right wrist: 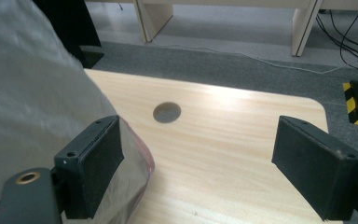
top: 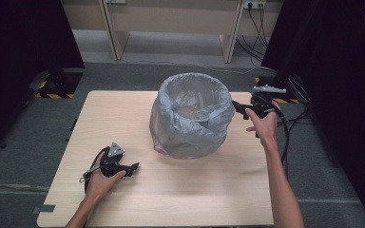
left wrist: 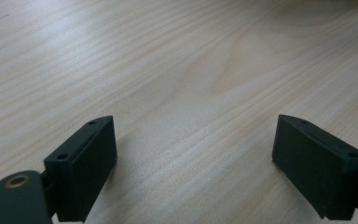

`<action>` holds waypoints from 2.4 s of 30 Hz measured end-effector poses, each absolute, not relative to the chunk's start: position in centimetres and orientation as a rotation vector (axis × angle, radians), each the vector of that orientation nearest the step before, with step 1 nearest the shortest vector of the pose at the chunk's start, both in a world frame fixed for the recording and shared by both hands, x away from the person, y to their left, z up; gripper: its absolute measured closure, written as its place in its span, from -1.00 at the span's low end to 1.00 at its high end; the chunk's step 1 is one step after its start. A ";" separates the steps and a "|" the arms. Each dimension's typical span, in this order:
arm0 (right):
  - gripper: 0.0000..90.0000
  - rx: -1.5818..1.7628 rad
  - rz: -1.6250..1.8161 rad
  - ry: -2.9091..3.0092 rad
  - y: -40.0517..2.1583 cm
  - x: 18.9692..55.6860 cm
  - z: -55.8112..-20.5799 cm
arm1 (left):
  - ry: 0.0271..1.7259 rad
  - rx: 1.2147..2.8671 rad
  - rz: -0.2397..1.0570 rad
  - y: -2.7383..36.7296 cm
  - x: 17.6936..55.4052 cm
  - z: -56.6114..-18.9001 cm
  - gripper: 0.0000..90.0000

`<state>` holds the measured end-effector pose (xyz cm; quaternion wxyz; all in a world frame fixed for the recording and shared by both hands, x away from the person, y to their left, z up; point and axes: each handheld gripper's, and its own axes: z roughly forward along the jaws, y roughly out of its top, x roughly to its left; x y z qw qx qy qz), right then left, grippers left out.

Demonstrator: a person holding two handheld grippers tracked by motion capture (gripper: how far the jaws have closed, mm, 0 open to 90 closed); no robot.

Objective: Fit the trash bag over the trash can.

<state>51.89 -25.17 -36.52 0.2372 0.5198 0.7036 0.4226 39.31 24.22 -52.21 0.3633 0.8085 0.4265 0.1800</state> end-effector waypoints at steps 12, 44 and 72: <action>-0.64 1.442 1.115 1.958 -25.0 50.6 -40.8 | 1.094 2.085 0.462 24.2 39.3 -52.2 -0.74; -0.61 1.429 1.070 2.013 -23.9 47.3 -47.3 | 1.089 2.086 0.460 24.2 39.3 -52.2 -0.75; -0.61 1.403 0.957 2.115 -24.2 43.1 -50.8 | 1.083 2.090 0.457 24.2 39.3 -52.2 -0.75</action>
